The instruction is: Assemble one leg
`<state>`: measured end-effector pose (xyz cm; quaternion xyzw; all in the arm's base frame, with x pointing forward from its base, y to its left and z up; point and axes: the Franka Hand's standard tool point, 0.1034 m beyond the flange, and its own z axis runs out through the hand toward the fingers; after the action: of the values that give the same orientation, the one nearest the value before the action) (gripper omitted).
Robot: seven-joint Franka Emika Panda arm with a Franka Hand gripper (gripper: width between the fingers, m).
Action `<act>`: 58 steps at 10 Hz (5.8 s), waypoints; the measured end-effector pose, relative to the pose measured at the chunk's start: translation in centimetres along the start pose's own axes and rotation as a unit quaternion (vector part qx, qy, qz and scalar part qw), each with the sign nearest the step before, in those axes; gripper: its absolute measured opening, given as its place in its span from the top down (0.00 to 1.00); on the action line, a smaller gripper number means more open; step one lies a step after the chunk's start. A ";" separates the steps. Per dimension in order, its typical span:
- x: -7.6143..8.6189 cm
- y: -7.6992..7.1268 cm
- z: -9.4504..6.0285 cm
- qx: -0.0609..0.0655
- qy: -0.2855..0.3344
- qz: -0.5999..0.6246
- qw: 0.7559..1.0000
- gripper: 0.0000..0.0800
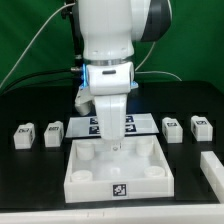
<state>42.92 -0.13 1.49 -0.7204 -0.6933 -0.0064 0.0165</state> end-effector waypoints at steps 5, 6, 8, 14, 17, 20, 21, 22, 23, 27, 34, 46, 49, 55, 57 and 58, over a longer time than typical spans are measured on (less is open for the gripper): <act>-0.3 -0.2 0.4 0.002 0.001 0.007 1.000 0.49; -0.3 -0.2 0.4 0.002 0.001 0.007 1.000 0.71; -0.3 -0.1 0.4 0.000 0.001 0.008 1.000 0.93; -0.3 -0.1 0.4 0.000 0.001 0.008 1.000 0.93; 1.4 1.9 0.1 -0.012 0.008 -0.007 1.000 0.93; 4.8 5.1 0.4 -0.027 0.024 -0.008 0.999 0.93; 5.5 5.8 0.4 -0.031 0.027 -0.011 0.999 0.93; 5.8 5.8 0.4 -0.026 0.028 -0.012 0.999 0.93; 6.5 5.8 0.4 -0.022 0.030 -0.015 0.999 0.93; 6.5 5.8 0.5 -0.025 0.031 -0.014 0.999 0.93; 6.2 5.8 0.5 -0.025 0.030 -0.011 0.999 0.20; 11.0 3.3 -3.3 -0.030 0.030 0.117 0.992 0.19; 14.6 1.3 -3.5 -0.025 0.038 0.246 0.968 0.19; 16.3 0.8 -3.9 -0.007 0.053 0.524 0.850 0.19; 18.1 -0.6 -3.7 0.009 0.050 0.624 0.780 0.19; 19.0 -1.1 -3.5 0.014 0.051 0.665 0.745 0.19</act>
Offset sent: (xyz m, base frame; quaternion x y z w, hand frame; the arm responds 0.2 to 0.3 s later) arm 0.0000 0.0000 0.0000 0.0000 0.0000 0.0000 1.0000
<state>42.61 18.74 5.64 -0.9971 -0.0370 -0.0210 0.0625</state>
